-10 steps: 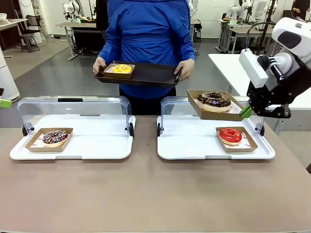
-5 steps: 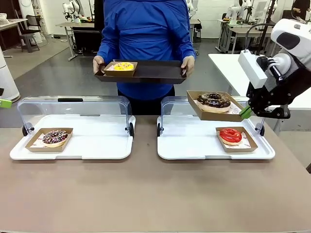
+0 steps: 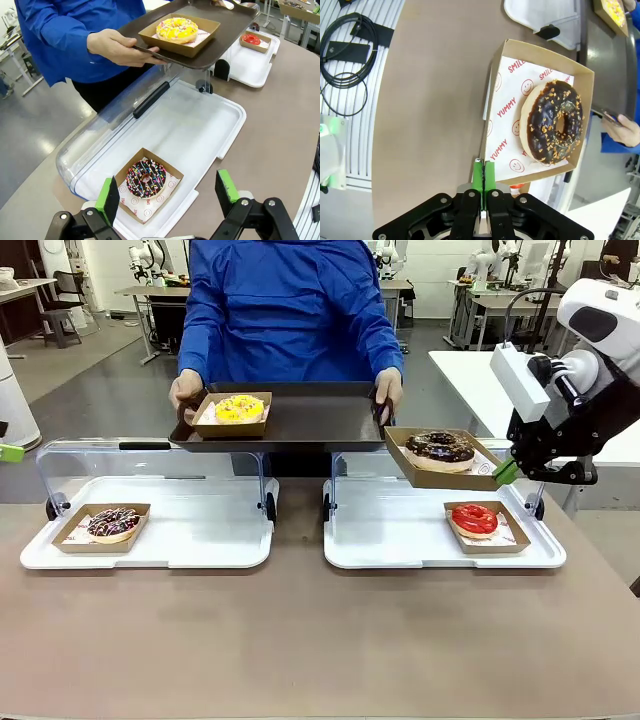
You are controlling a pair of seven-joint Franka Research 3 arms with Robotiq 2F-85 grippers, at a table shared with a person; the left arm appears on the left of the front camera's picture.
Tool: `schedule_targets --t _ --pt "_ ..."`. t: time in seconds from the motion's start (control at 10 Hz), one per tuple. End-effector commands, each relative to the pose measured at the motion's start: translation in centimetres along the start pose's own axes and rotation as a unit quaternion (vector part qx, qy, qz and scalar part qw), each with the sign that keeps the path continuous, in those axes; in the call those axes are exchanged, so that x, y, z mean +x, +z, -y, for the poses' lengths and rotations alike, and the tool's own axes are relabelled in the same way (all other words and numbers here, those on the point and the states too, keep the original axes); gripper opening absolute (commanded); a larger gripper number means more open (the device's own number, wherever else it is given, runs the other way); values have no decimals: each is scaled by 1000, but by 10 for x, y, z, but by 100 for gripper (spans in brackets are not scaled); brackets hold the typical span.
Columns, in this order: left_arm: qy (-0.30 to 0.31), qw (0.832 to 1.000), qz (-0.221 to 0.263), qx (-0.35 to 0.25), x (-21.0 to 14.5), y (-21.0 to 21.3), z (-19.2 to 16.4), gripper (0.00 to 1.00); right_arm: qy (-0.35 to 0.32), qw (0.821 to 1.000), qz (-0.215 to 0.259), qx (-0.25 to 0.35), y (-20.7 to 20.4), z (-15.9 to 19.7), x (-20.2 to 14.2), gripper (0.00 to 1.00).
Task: Provide the desired donut to the person.
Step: Place the picked Paper togo box onto the Handle tray extended by the person.
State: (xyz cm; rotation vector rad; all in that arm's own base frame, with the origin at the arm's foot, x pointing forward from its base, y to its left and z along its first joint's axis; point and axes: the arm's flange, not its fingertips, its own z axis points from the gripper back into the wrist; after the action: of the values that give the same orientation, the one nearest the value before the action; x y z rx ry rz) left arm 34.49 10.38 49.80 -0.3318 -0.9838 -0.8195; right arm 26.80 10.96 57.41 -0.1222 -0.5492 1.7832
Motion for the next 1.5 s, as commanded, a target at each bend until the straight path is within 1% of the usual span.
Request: schedule_targets --t 0.0,1.0,1.1,1.2,1.3,1.4 --pt "2 1000 4 -1 -1 1 0 100 -2 1000 -3 -2 -2 1 0 0" --pt "2 1000 4 -1 -1 1 0 100 -2 1000 -3 -2 -2 1 0 0" --pt "2 1000 4 -1 -1 1 0 100 0 1000 0 0 0 0 0 1" --pt "2 1000 4 -1 -1 1 0 100 -4 1000 -30 3 0 32 41 1" --pt "2 1000 4 -1 -1 1 0 100 -29 998 -50 8 -2 65 75 1" --pt "2 1000 4 -1 -1 1 0 100 -33 996 -76 18 -12 96 107 1"
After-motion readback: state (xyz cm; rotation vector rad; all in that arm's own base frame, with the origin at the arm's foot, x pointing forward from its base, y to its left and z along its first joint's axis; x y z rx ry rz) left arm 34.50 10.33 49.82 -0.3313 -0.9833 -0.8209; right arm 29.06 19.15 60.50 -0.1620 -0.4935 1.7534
